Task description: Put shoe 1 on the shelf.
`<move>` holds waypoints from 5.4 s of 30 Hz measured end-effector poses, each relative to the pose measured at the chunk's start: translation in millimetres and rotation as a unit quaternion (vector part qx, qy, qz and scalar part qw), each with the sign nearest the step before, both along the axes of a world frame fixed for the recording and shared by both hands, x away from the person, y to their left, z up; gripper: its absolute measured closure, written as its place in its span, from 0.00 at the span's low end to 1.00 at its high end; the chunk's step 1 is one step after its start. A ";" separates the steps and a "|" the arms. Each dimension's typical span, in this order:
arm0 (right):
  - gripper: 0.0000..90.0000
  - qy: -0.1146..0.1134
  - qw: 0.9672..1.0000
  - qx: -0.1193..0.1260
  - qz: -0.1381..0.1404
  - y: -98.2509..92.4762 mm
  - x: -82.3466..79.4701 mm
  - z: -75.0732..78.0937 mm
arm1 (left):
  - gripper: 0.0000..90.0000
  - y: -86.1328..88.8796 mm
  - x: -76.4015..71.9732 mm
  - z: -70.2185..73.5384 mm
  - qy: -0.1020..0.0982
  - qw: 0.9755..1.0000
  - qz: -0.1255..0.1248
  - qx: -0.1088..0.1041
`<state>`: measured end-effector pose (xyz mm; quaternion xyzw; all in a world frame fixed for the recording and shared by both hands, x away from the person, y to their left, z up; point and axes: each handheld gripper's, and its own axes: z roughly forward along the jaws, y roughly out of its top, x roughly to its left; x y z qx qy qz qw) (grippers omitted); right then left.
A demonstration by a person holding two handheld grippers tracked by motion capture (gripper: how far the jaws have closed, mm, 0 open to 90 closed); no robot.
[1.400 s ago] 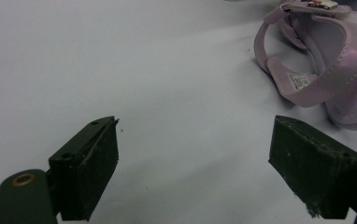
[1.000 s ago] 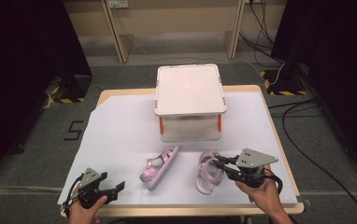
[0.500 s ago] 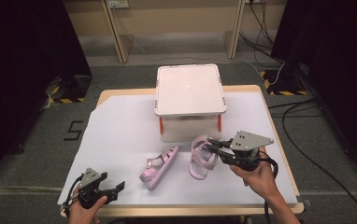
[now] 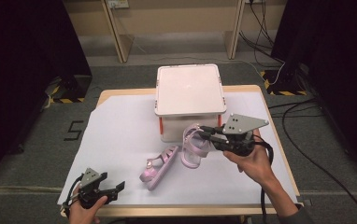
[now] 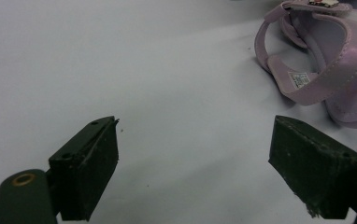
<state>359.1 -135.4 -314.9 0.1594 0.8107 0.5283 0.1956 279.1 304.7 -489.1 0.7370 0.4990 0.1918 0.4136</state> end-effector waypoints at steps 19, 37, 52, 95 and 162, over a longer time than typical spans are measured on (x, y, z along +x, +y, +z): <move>0.92 -0.010 1.000 0.016 0.014 22.7 22.4 46.3 | 0.17 0.5 -0.2 0.0 0.001 1.000 0.001 0.001; 0.92 -0.026 0.999 -0.025 -0.010 46.1 72.8 61.6 | 0.17 0.2 -0.3 -0.3 -0.002 1.000 -0.001 -0.001; 0.92 -0.052 0.996 -0.047 -0.047 59.0 138.4 48.5 | 0.17 0.7 -0.9 -0.2 0.000 1.000 -0.001 -0.003; 0.47 0.000 0.995 -0.019 -0.102 67.8 154.1 19.4 | 0.17 1.1 -2.5 0.1 0.003 1.000 -0.001 -0.004; 0.29 0.073 0.991 -0.007 -0.109 31.5 49.3 -35.3 | 0.17 1.0 -3.1 -0.5 0.002 1.000 0.000 0.000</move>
